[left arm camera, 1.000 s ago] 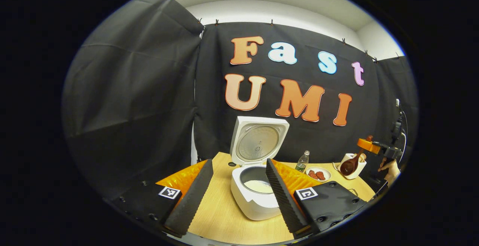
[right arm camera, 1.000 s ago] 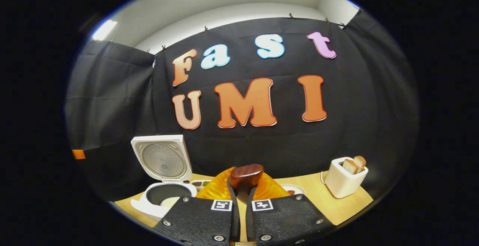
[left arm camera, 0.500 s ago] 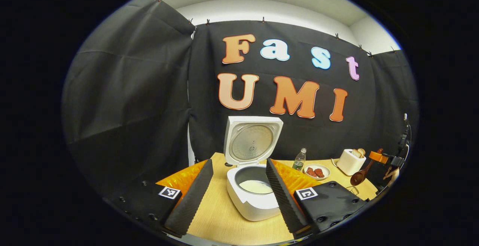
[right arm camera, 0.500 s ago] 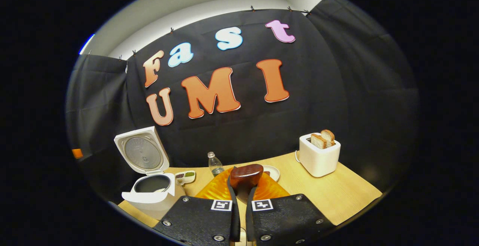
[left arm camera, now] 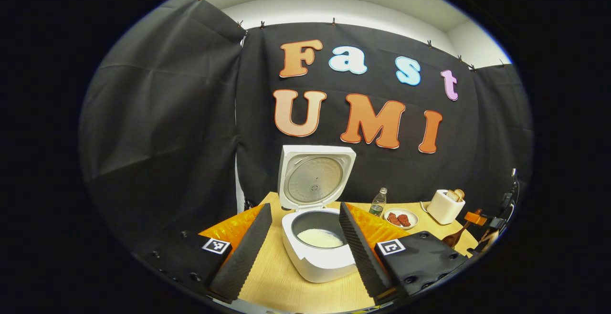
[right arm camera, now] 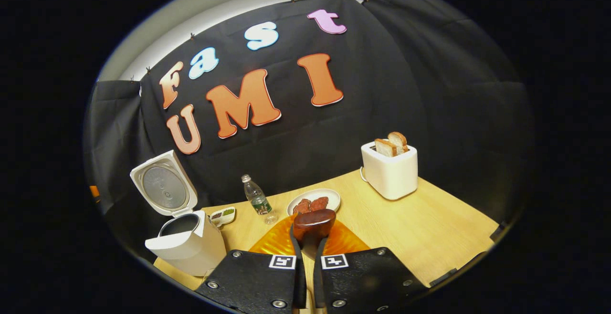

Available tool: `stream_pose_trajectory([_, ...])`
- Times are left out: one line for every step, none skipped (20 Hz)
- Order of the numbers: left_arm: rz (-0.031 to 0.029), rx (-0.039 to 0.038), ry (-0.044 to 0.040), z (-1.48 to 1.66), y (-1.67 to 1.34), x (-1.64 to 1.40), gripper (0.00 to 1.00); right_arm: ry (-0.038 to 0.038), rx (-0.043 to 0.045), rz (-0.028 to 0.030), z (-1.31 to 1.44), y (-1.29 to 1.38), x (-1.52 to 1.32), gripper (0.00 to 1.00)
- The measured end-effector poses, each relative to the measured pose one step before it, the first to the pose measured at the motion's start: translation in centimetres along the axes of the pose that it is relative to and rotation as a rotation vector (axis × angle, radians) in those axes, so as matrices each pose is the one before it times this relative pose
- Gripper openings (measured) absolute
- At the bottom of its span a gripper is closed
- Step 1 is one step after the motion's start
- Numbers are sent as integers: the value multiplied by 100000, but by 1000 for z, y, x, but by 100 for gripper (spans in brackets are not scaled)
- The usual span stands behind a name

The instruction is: Close the left gripper, press the button to open the rice cooker; take a wooden spoon from the chopstick holder with the right hand, scoop a spoonful of rice and pour it into the rice cooker, then put the wooden spoon back into the chopstick holder.

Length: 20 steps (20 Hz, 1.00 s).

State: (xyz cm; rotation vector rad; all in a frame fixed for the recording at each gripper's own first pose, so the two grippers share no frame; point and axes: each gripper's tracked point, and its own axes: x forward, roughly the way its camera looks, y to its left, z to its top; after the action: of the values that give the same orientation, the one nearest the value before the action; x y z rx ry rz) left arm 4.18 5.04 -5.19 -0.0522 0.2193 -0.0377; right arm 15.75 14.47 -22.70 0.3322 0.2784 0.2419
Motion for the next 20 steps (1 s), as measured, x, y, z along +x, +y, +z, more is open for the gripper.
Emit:
stream_pose_trajectory([320, 606, 11, 106, -46, 46, 96, 1200, 1198, -485, -805, -400, 543, 5])
stream_pose_trajectory([168, 646, -76, -82, -121, -28, 96, 1635, 1660, -461, -754, -479, 406, 5])
stream_pose_trajectory([242, 615, 7, 17, -16, 64, 96, 1430, 2439, -655, -686, -571, 486, 5])
stream_pose_trajectory([484, 283, 88, 24, 29, 65, 96, 1049, 2777, -638, -555, -592, 324, 5])
stream_pose_trajectory([423, -203, 235, -121, 46, 37, 96, 711, 2842, -682, -379, -598, 204, 5])
stream_pose_trajectory([393, -615, 126, -101, 19, -32, 96, 713, 2938, -219, -374, -506, 122, 5])
stream_pose_trajectory([386, -480, 220, -83, 52, 68, 96, 517, 2431, -399, -303, -553, -44, 5])
stream_pose_trajectory([813, -195, 211, -219, 145, -14, 96, -509, 2012, 258, -55, -332, -236, 5])
stream_pose_trajectory([1346, -28, 37, -62, 267, 66, 96, -489, 1248, -765, 62, -398, -57, 5])
stream_pose_trajectory([880, -330, -279, 148, 224, 111, 96, -156, 601, -39, 188, -438, -198, 7])
stream_pose_trajectory([-320, -639, -528, 257, -220, 166, 96, 393, -5, -1023, 127, -267, -23, 13])
stream_pose_trajectory([-346, -612, -703, 324, -233, 258, 96, 274, -781, -2322, 220, -711, 1, 17])
stream_pose_trajectory([-67, -254, -874, 381, -190, 281, 96, 378, -2514, -3683, 73, -820, 13, 22])
stream_pose_trajectory([-257, -132, -1231, 449, -197, 297, 96, 231, -3520, -2957, -57, -711, 35, 24])
stream_pose_trajectory([-415, 49, -1266, 612, -238, 247, 96, 629, -3291, -1864, -89, -393, -406, 37])
stream_pose_trajectory([-36, 54, -876, 480, -213, 348, 99, 793, -3087, -1295, -89, -189, -177, 45])
stream_pose_trajectory([-242, -245, -843, 273, -210, 646, 96, -500, -3147, -1483, 328, -120, -414, 64])
stream_pose_trajectory([-111, -397, -123, 303, -253, 720, 96, -720, -2541, -1456, 352, -265, -224, 74])
stream_pose_trajectory([56, -236, 81, 125, -98, 730, 96, -1078, -2479, -1661, 418, -254, -330, 90])
stream_pose_trajectory([-160, 110, -47, 246, -201, 704, 99, -945, -2277, -1753, 476, -223, -228, 94])
